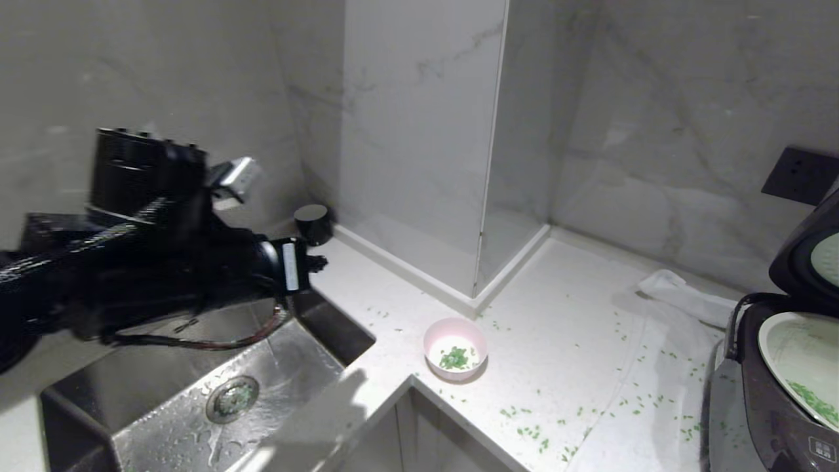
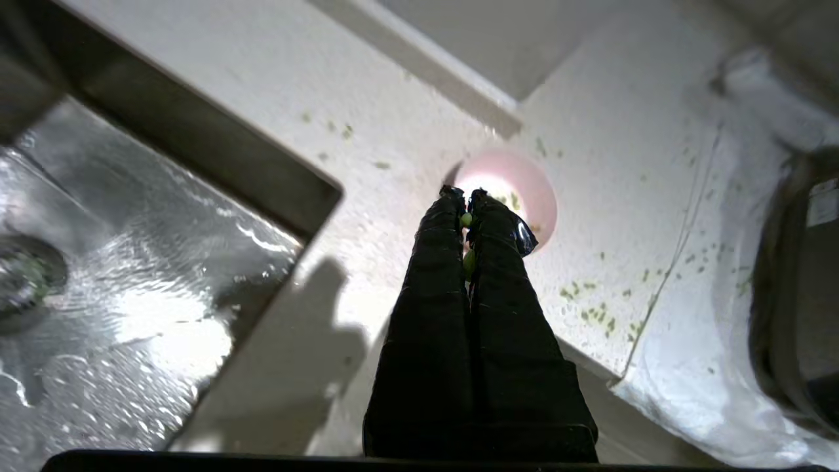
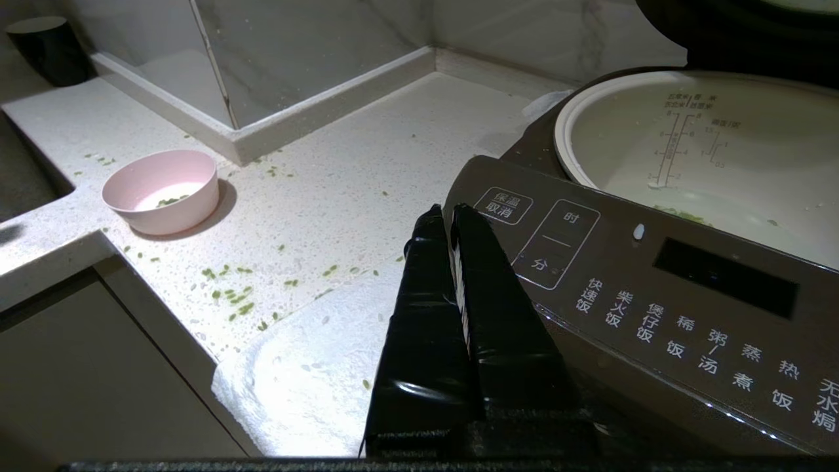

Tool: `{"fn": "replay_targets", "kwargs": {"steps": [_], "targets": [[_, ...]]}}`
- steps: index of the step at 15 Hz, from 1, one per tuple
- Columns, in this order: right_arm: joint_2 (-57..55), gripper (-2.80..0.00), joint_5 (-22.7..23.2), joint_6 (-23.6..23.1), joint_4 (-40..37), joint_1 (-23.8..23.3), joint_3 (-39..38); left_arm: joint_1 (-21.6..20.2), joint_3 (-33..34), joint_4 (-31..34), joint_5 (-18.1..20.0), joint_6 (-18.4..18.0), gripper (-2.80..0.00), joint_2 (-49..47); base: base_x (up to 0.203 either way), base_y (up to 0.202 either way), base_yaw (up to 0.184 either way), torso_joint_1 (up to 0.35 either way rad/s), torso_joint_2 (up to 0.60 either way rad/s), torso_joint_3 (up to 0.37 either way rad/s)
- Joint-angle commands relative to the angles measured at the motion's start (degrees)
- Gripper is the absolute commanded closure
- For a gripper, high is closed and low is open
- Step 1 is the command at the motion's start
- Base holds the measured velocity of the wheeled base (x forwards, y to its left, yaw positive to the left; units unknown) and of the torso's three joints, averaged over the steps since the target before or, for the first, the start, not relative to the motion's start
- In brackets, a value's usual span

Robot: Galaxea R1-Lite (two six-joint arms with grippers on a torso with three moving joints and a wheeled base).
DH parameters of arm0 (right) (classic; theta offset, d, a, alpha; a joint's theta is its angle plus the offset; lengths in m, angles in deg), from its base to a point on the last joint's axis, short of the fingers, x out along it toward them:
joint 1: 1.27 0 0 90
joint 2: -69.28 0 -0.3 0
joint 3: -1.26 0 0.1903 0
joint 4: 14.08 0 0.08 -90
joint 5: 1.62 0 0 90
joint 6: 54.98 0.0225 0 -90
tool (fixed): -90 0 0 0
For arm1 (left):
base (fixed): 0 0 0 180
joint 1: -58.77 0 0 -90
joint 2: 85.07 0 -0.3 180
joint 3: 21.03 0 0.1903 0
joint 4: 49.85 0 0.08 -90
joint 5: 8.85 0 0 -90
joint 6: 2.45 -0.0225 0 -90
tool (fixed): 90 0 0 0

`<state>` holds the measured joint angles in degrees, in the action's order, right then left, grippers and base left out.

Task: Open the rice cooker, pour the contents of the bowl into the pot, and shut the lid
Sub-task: Pick up the bowl on the table

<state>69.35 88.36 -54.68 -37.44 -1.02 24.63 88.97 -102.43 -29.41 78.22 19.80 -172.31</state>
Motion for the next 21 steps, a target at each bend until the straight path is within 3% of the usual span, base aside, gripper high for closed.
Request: {"fn": "replay_targets", "kwargs": {"steps": [1,4,5,14,21], "targets": [[-0.1,0.0,0.0,0.0,0.0,0.0,-0.1,4.8,-8.7,2.6,-2.4,2.4,0.0,-17.2,0.0,0.0,0.0,0.0,0.0,0.0],[-0.1,0.0,0.0,0.1,0.0,0.0,-0.1,6.1,-17.2,5.0,-3.9,4.1,0.0,-27.2,0.0,0.0,0.0,0.0,0.0,0.0],[-0.1,0.0,0.0,0.1,0.0,0.0,-0.1,6.1,-18.8,5.8,-4.0,4.3,-2.8,-29.9,0.0,0.0,0.0,0.0,0.0,0.0],[-0.1,0.0,0.0,0.1,0.0,0.0,-0.1,6.5,-26.3,6.8,-3.6,6.4,-2.8,-42.1,0.0,0.0,0.0,0.0,0.0,0.0],[-0.1,0.0,0.0,0.0,0.0,0.0,-0.1,8.8,-27.9,6.8,-3.3,6.3,-2.8,-48.0,0.0,0.0,0.0,0.0,0.0,0.0]]}}
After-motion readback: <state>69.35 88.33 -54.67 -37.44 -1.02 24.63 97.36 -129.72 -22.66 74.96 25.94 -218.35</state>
